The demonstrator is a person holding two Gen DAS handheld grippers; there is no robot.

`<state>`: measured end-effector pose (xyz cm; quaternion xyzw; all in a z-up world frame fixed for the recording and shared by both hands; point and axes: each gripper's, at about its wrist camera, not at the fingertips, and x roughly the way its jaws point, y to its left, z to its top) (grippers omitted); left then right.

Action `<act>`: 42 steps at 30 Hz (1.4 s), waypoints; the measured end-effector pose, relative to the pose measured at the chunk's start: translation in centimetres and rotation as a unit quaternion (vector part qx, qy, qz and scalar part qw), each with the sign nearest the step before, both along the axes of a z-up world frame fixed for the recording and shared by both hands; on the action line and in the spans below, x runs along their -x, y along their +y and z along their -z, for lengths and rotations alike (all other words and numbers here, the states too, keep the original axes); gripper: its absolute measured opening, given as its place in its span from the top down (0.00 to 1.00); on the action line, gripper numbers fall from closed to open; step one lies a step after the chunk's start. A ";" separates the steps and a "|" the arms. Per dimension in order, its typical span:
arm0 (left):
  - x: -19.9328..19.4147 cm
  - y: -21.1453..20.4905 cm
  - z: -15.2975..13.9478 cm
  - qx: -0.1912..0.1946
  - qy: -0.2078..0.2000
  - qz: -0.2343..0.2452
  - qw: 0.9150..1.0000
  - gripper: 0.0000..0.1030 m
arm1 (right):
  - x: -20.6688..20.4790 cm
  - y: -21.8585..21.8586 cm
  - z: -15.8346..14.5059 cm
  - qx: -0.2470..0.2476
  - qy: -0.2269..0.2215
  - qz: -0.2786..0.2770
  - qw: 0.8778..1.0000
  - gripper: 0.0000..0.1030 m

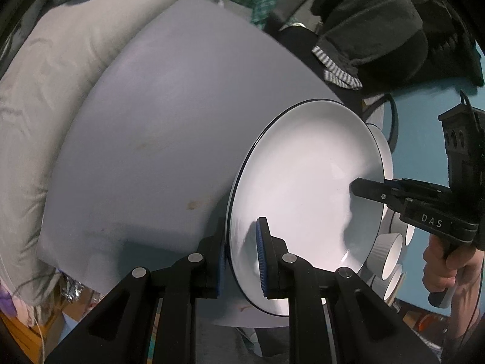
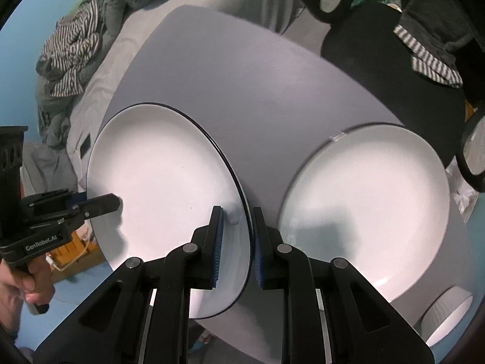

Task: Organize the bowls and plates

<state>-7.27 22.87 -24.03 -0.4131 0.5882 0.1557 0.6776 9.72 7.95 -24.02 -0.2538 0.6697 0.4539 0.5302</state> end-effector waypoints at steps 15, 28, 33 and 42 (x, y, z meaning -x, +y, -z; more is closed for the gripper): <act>-9.6 -5.0 -1.3 -0.011 -0.005 0.073 0.997 0.84 | -6.7 -7.2 -1.6 -0.003 -0.006 0.084 0.996 0.82; -13.8 -7.9 0.3 -0.014 0.013 0.086 0.996 0.84 | -10.6 -10.5 -0.7 0.005 -0.014 0.120 0.993 0.82; -14.8 -8.3 0.9 -0.023 0.030 0.093 0.995 0.84 | -11.4 -10.9 0.5 0.010 -0.006 0.122 0.992 0.82; -15.6 -8.9 1.2 -0.027 0.042 0.087 0.995 0.84 | -12.3 -10.9 1.5 0.019 -0.002 0.121 0.993 0.82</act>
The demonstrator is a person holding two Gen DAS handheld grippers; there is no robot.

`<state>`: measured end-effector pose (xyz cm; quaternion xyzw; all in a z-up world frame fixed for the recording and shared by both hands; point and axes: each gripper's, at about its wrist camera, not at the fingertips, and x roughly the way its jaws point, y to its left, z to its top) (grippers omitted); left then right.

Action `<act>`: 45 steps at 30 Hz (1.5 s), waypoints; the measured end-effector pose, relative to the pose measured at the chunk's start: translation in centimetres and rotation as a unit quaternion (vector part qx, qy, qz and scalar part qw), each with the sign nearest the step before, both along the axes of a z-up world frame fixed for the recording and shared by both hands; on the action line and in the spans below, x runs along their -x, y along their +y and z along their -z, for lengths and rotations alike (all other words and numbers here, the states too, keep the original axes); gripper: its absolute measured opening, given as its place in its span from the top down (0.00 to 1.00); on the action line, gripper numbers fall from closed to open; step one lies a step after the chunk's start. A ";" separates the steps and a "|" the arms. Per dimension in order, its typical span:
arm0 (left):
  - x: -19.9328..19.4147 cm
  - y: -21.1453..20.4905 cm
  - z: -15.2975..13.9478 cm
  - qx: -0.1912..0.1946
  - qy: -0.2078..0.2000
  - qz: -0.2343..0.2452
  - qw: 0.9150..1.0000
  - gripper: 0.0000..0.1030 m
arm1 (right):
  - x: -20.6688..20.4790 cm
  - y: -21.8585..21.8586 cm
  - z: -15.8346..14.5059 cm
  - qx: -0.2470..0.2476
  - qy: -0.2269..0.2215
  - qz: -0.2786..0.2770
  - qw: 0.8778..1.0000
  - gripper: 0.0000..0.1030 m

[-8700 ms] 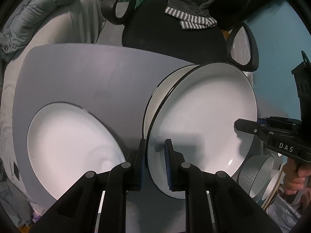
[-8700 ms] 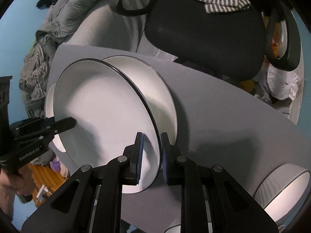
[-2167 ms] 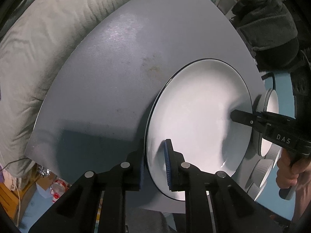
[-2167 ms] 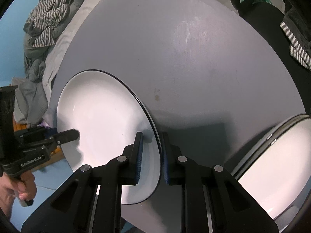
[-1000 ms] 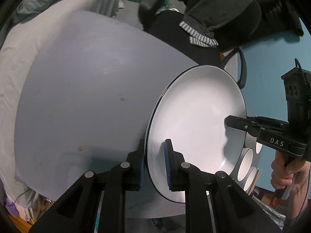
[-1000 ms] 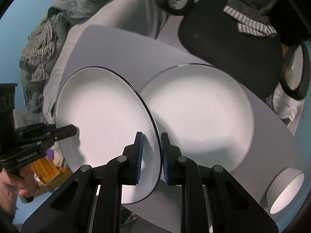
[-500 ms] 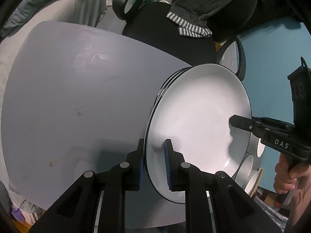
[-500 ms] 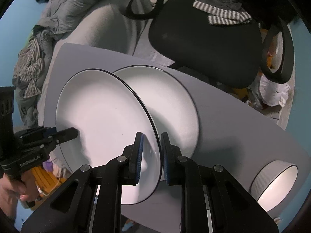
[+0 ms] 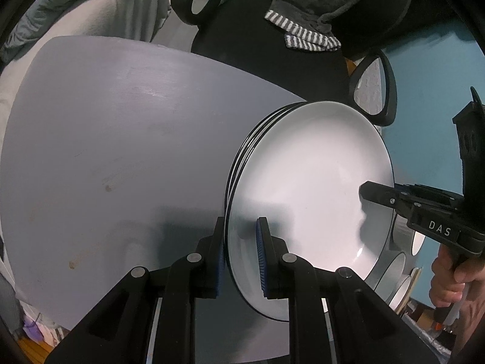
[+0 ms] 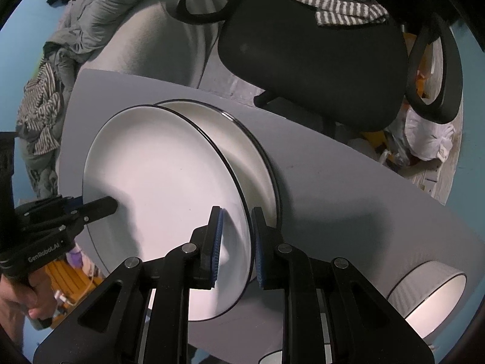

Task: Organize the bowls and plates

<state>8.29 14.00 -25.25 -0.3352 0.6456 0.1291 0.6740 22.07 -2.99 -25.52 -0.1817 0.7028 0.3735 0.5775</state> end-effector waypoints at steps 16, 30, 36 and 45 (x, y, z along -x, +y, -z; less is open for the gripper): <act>-0.8 -0.5 -0.2 -0.028 0.019 0.028 0.999 0.83 | 0.2 1.4 0.4 0.044 -0.008 -0.012 0.999 0.78; -0.8 -0.7 -0.9 -0.038 0.021 0.029 0.999 0.76 | 0.9 1.7 0.4 0.104 0.001 0.023 0.994 0.60; 0.1 -0.8 -0.9 -0.023 0.021 0.012 0.999 0.76 | 1.1 1.5 -0.1 0.101 -0.003 0.042 0.994 0.57; 0.7 -1.7 -0.7 -0.016 0.023 0.013 1.000 0.74 | 1.3 1.4 -1.6 0.086 -0.027 0.065 0.994 0.45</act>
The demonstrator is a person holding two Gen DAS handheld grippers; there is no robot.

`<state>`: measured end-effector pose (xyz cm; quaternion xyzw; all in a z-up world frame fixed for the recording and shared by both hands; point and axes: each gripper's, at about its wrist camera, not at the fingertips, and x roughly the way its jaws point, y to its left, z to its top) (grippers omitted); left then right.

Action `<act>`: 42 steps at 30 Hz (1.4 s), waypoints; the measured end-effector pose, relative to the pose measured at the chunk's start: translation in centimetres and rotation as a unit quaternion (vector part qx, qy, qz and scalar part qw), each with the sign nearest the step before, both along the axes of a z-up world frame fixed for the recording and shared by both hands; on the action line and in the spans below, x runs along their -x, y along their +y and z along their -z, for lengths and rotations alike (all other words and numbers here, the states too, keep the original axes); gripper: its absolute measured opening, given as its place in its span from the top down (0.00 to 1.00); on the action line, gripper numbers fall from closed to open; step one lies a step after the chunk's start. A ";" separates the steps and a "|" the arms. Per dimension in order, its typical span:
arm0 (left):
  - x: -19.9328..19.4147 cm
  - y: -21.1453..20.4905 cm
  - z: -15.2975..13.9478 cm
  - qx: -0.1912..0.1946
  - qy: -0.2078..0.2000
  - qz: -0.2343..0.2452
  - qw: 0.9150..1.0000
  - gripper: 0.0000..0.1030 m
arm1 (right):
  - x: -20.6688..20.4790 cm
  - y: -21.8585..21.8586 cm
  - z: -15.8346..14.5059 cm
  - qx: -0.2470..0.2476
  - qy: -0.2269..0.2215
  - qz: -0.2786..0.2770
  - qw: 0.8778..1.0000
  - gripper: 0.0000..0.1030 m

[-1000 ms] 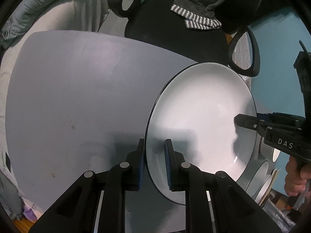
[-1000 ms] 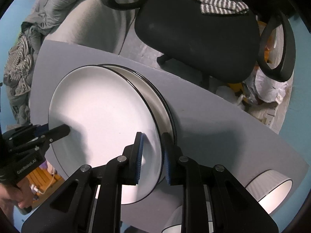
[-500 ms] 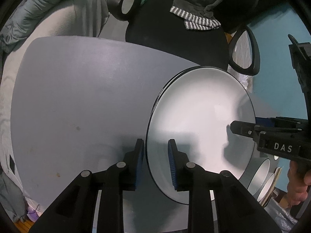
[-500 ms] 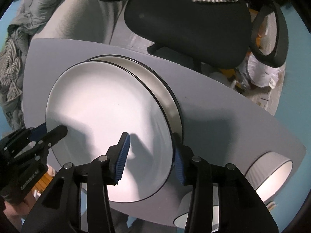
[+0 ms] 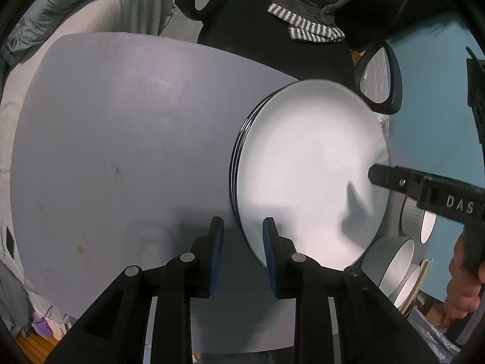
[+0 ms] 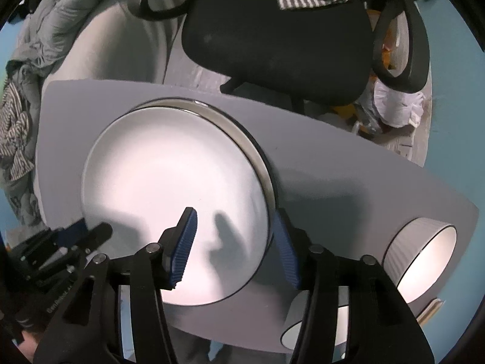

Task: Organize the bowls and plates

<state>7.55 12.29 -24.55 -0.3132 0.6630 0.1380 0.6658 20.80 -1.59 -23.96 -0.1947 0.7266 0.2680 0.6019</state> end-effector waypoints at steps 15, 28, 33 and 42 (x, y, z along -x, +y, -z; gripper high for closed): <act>1.2 -1.3 -4.3 -0.046 -0.031 0.003 0.998 0.57 | 1.6 -1.2 -4.1 -0.015 -0.093 -0.014 0.995 0.32; 1.7 -5.0 -12.1 -0.115 -0.116 0.052 0.985 0.42 | 4.0 -5.2 -12.1 -0.032 -0.211 -0.019 0.977 0.29; 2.0 -6.7 -15.6 -0.142 -0.152 0.073 0.975 0.30 | 5.0 -6.6 -15.3 -0.051 -0.238 -0.006 0.970 0.29; 2.7 -9.2 -20.2 -0.176 -0.194 0.121 0.958 0.25 | 6.3 -9.8 -20.0 -0.089 -0.270 0.033 0.958 0.29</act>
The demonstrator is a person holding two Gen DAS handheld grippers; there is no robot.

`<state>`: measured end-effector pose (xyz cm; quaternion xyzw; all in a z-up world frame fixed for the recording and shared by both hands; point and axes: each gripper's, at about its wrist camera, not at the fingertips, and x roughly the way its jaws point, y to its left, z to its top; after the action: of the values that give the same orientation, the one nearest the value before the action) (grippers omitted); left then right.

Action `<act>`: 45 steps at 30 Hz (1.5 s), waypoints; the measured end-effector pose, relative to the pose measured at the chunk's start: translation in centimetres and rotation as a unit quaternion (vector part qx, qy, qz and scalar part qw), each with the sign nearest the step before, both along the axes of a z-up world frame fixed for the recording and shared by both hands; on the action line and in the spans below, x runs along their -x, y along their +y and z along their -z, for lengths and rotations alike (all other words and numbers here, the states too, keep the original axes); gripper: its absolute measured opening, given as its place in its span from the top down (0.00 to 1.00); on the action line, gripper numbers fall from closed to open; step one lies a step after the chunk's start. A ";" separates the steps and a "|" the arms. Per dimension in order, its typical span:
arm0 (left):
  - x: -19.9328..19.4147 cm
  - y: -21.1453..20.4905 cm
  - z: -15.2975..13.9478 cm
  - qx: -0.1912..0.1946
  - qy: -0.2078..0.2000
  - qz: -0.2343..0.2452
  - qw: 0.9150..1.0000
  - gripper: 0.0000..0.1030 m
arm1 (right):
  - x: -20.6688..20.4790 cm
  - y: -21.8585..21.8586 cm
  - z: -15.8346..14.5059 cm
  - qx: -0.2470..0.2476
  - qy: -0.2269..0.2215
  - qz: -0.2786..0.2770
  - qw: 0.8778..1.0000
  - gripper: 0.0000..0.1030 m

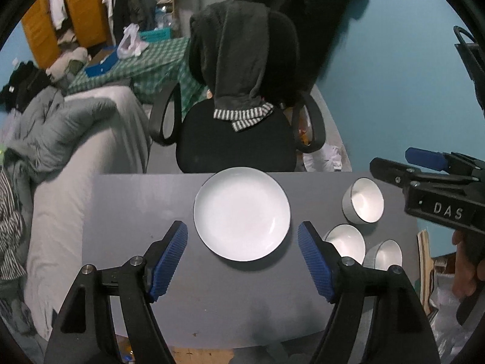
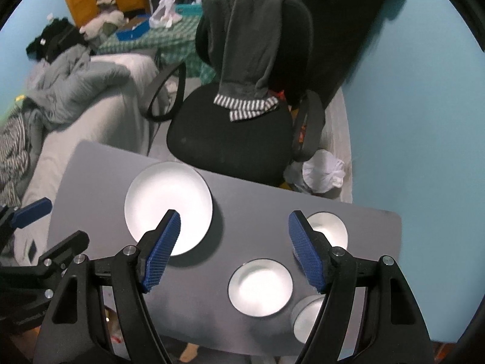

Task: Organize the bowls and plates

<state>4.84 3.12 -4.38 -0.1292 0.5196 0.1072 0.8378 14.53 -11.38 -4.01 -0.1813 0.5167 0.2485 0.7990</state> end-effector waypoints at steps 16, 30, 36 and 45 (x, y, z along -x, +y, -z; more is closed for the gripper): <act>1.3 -3.3 -4.6 0.015 -0.062 0.057 0.996 0.21 | 2.8 -7.1 -4.8 -0.062 -0.020 0.083 0.994 0.28; 0.8 -6.0 -6.2 0.040 -0.070 0.101 0.992 0.21 | 4.9 -13.1 -6.9 -0.063 -0.042 0.175 0.982 0.28; 0.2 -7.7 -6.5 0.036 -0.070 0.130 0.988 0.21 | 5.6 -15.1 -6.7 -0.058 -0.037 0.208 0.976 0.28; -0.9 -10.0 -6.5 0.043 -0.064 0.172 0.982 0.21 | 6.5 -17.3 -6.8 -0.054 -0.035 0.247 0.967 0.28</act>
<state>5.72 -6.88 2.09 -0.0804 0.4833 -0.0689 0.8690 8.00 -28.67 2.75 -0.0126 0.5028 0.0643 0.8619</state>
